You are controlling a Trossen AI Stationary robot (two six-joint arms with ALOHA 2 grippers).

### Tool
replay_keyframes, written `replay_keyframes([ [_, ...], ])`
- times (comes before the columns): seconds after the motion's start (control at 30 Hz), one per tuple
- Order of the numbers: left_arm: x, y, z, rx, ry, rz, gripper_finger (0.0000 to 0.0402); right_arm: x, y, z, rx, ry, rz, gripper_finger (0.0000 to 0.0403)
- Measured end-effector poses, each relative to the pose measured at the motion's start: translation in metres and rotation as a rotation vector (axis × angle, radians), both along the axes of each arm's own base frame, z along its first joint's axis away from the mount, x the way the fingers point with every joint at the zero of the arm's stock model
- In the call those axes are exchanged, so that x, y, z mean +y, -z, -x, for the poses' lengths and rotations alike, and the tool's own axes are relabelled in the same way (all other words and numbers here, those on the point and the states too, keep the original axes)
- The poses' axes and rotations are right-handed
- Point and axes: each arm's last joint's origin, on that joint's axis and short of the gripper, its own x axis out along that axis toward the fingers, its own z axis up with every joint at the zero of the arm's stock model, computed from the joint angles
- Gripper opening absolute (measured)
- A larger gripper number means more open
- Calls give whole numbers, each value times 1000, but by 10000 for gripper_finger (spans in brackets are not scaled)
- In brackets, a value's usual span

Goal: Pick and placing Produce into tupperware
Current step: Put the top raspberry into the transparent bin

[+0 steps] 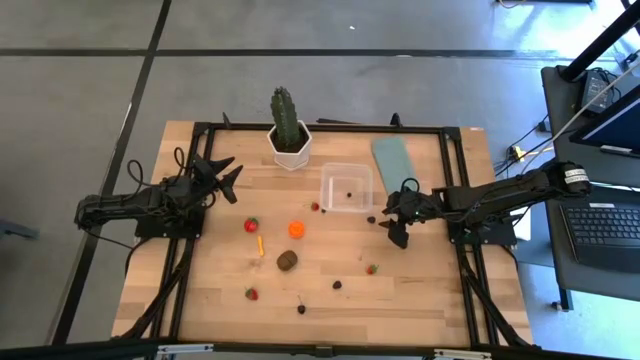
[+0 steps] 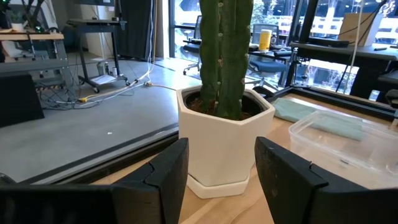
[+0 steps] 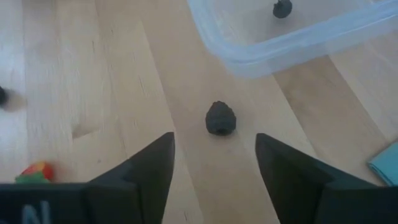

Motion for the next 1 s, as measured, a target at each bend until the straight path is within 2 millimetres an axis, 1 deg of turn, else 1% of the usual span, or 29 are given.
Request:
replay_keyframes([
  [0.3,0,0,0,1,0,0,176,0,0,0,-5,-2,0,234],
  [0.43,0,0,0,1,0,-1,176,0,-1,-1,-25,55,-55,234],
  [0.6,0,0,0,1,0,-1,176,0,-1,-2,-16,-3,0,234],
  [0.77,0,0,0,1,0,-1,176,0,6,-5,19,-61,52,234],
  [1.0,0,0,0,1,1,-1,176,1,18,-17,17,-71,82,234],
])
